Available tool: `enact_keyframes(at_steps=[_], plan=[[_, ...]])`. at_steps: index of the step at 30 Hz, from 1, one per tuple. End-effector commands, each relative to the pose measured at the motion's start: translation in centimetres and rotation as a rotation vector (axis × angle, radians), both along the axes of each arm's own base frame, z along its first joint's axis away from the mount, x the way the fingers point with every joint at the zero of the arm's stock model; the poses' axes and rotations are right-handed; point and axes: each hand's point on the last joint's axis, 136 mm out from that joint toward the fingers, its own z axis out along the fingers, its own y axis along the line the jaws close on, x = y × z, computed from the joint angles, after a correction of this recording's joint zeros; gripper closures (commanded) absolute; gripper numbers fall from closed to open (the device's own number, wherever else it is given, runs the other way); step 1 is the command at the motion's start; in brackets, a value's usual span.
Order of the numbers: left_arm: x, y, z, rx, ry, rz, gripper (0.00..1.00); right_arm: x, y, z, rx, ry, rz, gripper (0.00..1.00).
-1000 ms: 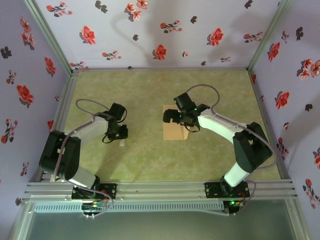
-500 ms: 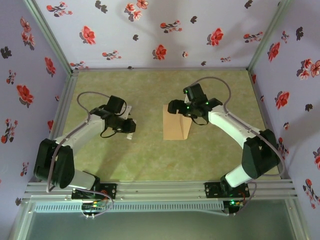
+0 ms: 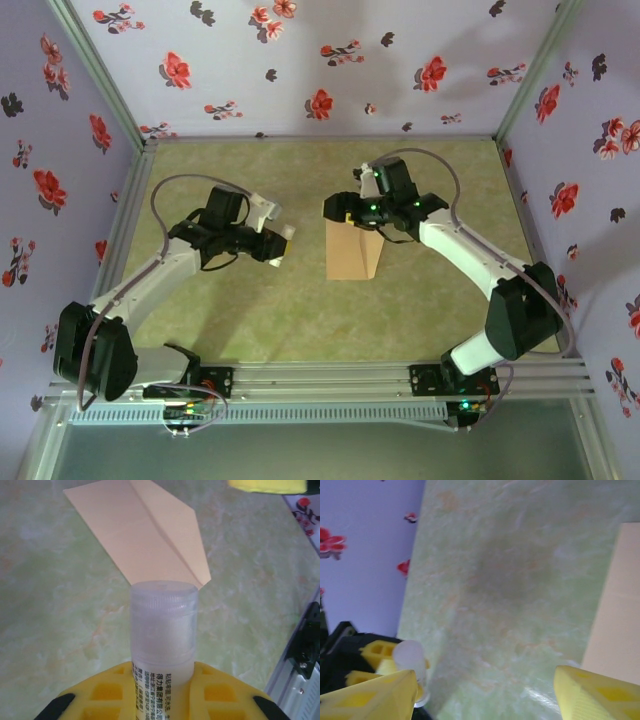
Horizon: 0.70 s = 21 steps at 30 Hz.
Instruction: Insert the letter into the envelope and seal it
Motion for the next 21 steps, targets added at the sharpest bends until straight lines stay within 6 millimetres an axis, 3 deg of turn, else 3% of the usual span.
enact_keyframes(at_steps=[1, 11, 21], plan=[[-0.5, -1.5, 1.0, -0.058, -0.036, -0.091, 1.0, -1.3, 2.8, 2.0, 0.085, -0.002, 0.108, 0.27], [-0.6, -2.4, 1.4, -0.067, -0.038, -0.127, 1.0, -3.0, 5.8, 1.9, 0.099, 0.019, 0.213, 0.28], [-0.4, -2.5, 1.4, -0.075, -0.04, -0.121, 1.0, -3.3, 6.7, -0.5, 0.053, 0.086, 0.239, 0.3]])
